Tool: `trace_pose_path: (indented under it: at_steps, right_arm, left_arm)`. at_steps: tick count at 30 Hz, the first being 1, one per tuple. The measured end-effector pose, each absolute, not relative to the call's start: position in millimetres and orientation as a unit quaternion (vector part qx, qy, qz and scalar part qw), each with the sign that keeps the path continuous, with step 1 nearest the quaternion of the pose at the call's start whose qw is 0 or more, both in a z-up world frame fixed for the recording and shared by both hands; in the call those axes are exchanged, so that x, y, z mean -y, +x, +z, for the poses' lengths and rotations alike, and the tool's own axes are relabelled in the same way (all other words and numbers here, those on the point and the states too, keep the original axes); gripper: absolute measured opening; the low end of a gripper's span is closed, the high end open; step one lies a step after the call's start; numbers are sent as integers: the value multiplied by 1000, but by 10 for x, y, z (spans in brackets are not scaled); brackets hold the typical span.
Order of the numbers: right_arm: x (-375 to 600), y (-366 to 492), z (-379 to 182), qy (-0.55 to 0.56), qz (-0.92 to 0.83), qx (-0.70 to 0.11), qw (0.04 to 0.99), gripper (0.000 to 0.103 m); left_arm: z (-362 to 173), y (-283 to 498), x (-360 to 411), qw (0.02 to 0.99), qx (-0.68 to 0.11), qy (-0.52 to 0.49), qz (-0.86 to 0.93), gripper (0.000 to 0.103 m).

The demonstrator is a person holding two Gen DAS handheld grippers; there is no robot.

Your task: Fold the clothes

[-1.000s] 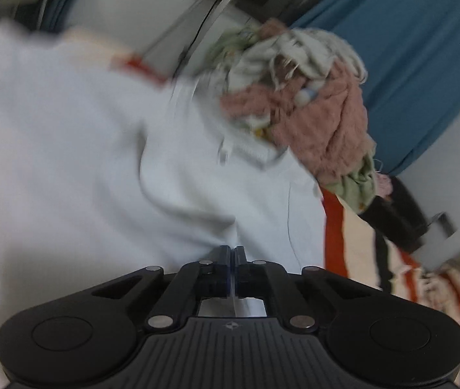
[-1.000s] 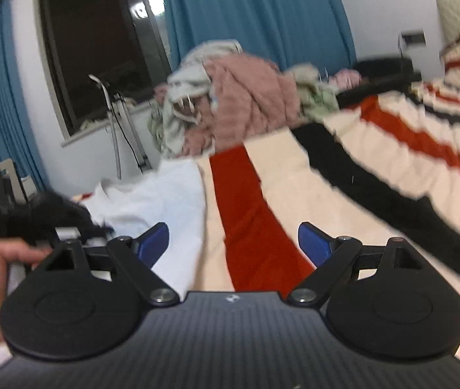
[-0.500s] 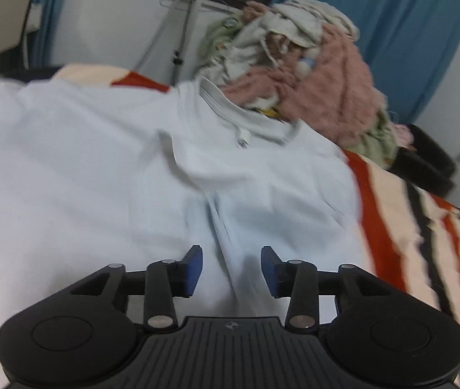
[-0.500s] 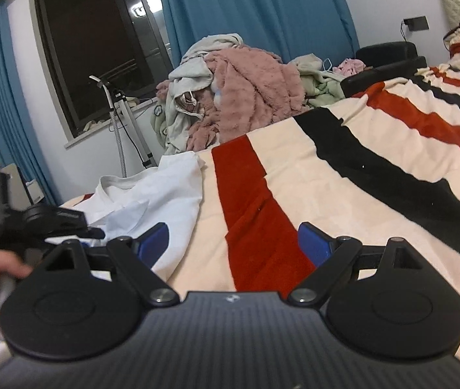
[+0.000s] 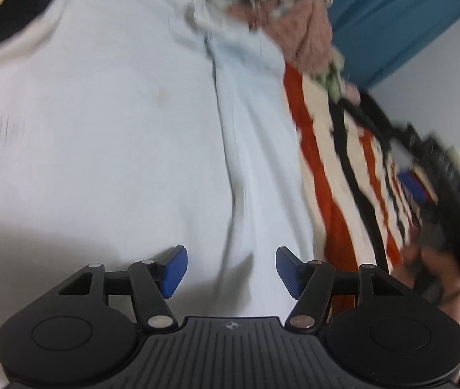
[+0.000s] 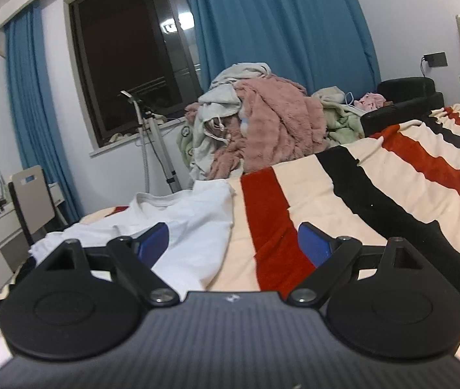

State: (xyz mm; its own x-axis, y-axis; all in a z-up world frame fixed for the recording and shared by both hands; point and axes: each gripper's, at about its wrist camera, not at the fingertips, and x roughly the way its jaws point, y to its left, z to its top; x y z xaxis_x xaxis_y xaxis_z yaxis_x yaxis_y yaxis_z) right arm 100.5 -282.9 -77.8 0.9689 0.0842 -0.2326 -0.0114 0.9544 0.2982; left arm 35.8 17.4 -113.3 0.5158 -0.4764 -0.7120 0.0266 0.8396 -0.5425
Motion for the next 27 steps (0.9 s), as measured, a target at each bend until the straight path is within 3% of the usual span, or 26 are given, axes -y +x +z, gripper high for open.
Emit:
trace_pose_path:
  at_steps: [4,5,6,16,19,21,23,27]
  right_arm:
    - [2752,813,-699,135,34,-123,983,88]
    - [2730,771,-688,132,36,-124,983,88]
    - [2706,735,-682,131,41,-127,982,88]
    - [2417,555,-720,118,93,-160,976,88]
    - [2356,547,-740,112,95,-164,976,88]
    - [2353,528,-727,111,93,-160,976,88]
    - [2367,508,-709,115,91,-154,977,88]
    - [2415,472,-662,127,90,-142,978,88]
  left_arm:
    - [-1148,162,-116,842,-481,-203,-138,50]
    - [-1146,134,-91,841,-487,-194,-136,32]
    - [-1146,107,-64,839,-494,-184,-134,7]
    - [-1063,-284,133,868,-474,-92,-114,4]
    - [-939,-288,105,878,-453,-88,-126,26]
    - [-817,-301,80,892,-429,-72,-126,50]
    - [-653,-296,78,909,-397,-47,-114,66]
    - [-325,-198,50,933,-344,-29,-107,85]
